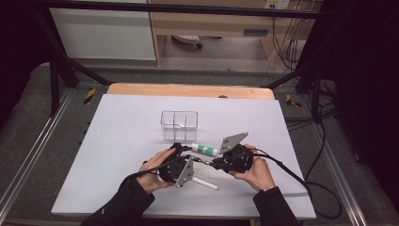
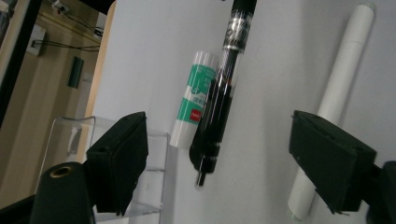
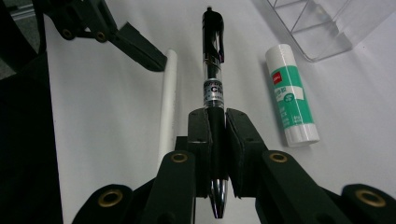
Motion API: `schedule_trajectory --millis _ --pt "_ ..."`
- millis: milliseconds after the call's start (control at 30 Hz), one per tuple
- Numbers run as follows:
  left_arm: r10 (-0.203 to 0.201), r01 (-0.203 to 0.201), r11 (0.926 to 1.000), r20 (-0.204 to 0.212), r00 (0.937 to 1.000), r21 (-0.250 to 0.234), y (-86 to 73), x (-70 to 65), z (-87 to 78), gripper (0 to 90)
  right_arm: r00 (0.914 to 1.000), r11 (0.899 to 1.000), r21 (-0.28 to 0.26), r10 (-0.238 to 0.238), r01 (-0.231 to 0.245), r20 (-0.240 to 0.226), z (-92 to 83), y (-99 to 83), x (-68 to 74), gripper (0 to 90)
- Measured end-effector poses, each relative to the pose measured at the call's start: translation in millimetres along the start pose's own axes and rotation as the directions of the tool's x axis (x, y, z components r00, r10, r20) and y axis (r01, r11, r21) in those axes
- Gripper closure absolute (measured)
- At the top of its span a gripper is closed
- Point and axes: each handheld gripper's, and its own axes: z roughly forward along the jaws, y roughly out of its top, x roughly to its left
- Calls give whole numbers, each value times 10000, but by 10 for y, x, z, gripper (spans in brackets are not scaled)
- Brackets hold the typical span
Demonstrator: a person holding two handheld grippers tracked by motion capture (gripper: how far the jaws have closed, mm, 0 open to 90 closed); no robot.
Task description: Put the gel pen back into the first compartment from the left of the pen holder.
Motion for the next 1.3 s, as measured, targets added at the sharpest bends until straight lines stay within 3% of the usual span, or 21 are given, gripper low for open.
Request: schedule_trajectory --millis 167,433,600,1067,1300 --pt "575 -575 9983 -184 9982 -24 85 -36 81 288 10000 10000 28 71 -71 4 9 26 21 807" --pt "1361 -1376 9900 -484 9895 -305 178 -62 183 510 9996 9996 15 282 -282 -26 34 44 43 807" --pt "1808 -1823 9830 -581 9818 -227 237 -87 213 602 9994 9994 45 334 -335 83 24 42 37 807" --pt "2222 -2249 9740 -800 9717 -261 296 -111 213 770 9990 9991 -19 413 -413 162 9 45 33 807" --pt "2435 -2461 9690 -850 9662 -216 294 -113 205 782 9989 9990 -99 445 -443 159 12 47 33 806"
